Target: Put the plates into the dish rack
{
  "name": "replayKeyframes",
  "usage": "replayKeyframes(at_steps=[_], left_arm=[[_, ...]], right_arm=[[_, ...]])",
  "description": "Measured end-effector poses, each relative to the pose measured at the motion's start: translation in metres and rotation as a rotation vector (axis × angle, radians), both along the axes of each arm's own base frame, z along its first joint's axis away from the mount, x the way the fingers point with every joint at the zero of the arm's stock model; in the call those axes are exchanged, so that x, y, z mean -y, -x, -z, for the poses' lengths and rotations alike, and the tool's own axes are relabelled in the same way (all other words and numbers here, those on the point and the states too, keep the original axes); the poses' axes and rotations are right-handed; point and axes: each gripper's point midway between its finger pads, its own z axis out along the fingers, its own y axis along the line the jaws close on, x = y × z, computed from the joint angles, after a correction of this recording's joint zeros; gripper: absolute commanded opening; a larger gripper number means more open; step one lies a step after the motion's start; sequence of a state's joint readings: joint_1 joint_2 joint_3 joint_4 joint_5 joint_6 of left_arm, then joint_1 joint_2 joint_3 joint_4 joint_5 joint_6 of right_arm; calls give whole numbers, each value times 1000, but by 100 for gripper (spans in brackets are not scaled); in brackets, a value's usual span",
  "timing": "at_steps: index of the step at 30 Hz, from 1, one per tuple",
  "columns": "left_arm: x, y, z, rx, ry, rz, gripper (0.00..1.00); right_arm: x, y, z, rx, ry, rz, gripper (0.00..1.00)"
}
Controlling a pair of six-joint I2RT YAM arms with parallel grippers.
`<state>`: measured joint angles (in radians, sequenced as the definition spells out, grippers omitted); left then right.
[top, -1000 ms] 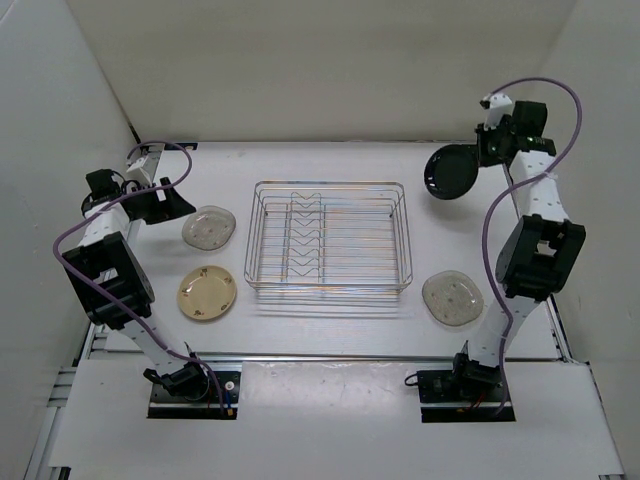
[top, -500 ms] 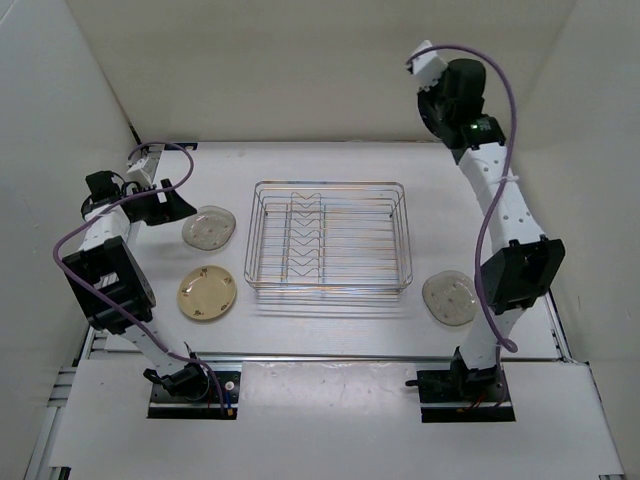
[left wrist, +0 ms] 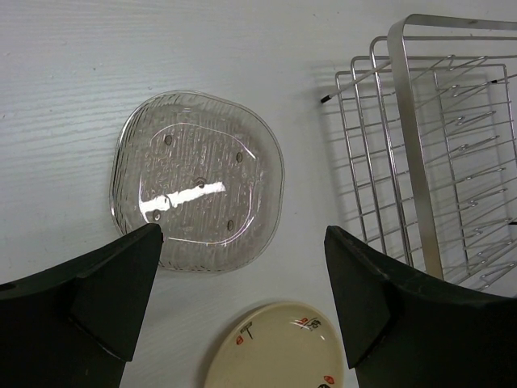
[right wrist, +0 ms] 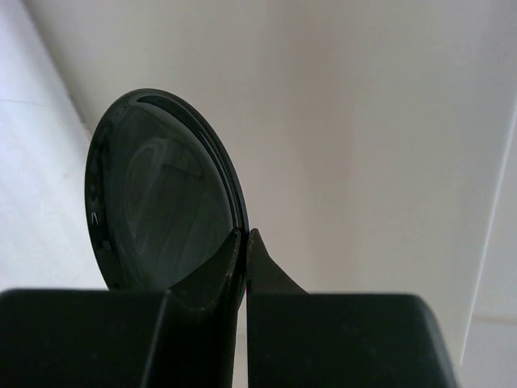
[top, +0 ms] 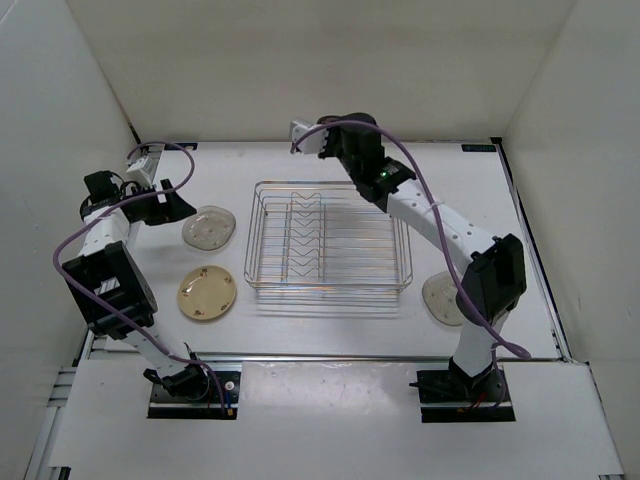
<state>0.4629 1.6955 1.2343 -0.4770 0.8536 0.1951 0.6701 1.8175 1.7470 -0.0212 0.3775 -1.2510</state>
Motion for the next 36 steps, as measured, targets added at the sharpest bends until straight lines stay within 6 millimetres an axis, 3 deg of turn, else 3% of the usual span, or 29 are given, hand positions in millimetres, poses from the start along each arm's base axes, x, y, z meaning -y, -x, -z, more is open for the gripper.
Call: replayKeyframes(at_steps=[4,10,24,36], left_arm=[[1,2,3,-3,-4,5,92],[-2,4,6,-7,-5,3,92],[-8,5,7,-4,-16,-7,92],[-8,7,10,-4,-22,-1,92]], right_arm=[[-28,22,24,-30,48,-94,0],[-39,41,38,-57,57,-157,0],[-74,61,45,-85,24,-284,0],[-100,65,82,-179,-1,-357,0]])
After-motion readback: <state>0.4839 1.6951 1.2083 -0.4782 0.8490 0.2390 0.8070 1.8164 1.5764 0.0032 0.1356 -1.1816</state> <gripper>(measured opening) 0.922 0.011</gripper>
